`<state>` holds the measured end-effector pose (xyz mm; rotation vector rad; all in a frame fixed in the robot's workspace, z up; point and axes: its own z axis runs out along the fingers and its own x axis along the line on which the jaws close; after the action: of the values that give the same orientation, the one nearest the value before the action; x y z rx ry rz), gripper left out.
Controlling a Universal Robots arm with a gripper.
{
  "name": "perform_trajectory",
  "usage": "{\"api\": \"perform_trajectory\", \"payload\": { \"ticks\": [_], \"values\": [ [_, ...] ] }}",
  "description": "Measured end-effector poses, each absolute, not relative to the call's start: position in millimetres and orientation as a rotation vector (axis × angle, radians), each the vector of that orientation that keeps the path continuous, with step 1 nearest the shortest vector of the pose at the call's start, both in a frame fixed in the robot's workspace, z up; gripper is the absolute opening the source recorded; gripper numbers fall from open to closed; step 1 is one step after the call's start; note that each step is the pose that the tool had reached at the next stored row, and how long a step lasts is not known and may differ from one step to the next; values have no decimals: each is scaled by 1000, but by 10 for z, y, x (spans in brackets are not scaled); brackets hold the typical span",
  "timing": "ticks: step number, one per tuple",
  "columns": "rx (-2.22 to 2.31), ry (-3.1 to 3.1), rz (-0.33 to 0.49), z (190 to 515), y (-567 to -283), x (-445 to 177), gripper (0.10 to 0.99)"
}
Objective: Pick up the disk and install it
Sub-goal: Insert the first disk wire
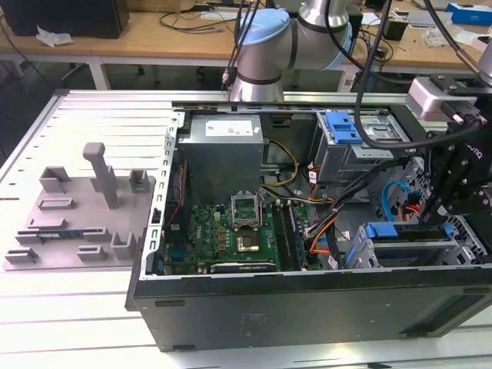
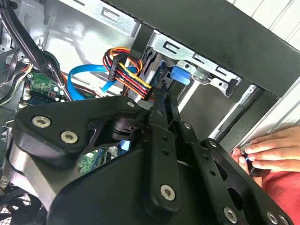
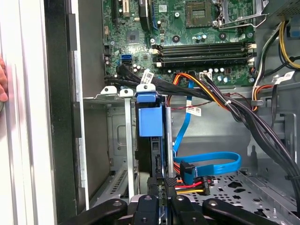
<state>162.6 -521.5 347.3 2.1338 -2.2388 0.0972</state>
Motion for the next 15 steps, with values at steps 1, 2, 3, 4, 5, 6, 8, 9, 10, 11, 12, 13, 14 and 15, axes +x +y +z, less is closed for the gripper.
{"api": "perform_trajectory", "payload": {
  "ticks": [1,2,3,4,5,6,8,9,10,11,12,13,14,15],
  "values": [
    [2134,-2239,97,3470,-5215,1626,169],
    [2134,-2239,97,3468,-5215,1627,169],
    [2134,-2239,97,3464,-5215,1627,169],
    [2134,-2239,97,3461,-5216,1626,169],
    [2134,-2239,97,3460,-5215,1627,169],
    [2134,-2239,97,3458,-5215,1627,169],
    [2134,-2239,97,3452,-5215,1627,169],
    [2134,-2239,97,3450,-5215,1628,169],
    [2134,-2239,97,3447,-5216,1628,169],
    [2134,-2239,97,3446,-5216,1629,169],
    [2134,-2239,97,3444,-5216,1630,169],
    [2134,-2239,97,3440,-5215,1630,169],
    [2134,-2239,97,3437,-5215,1630,169],
    [2134,-2239,97,3433,-5215,1630,169]
  ]
}}
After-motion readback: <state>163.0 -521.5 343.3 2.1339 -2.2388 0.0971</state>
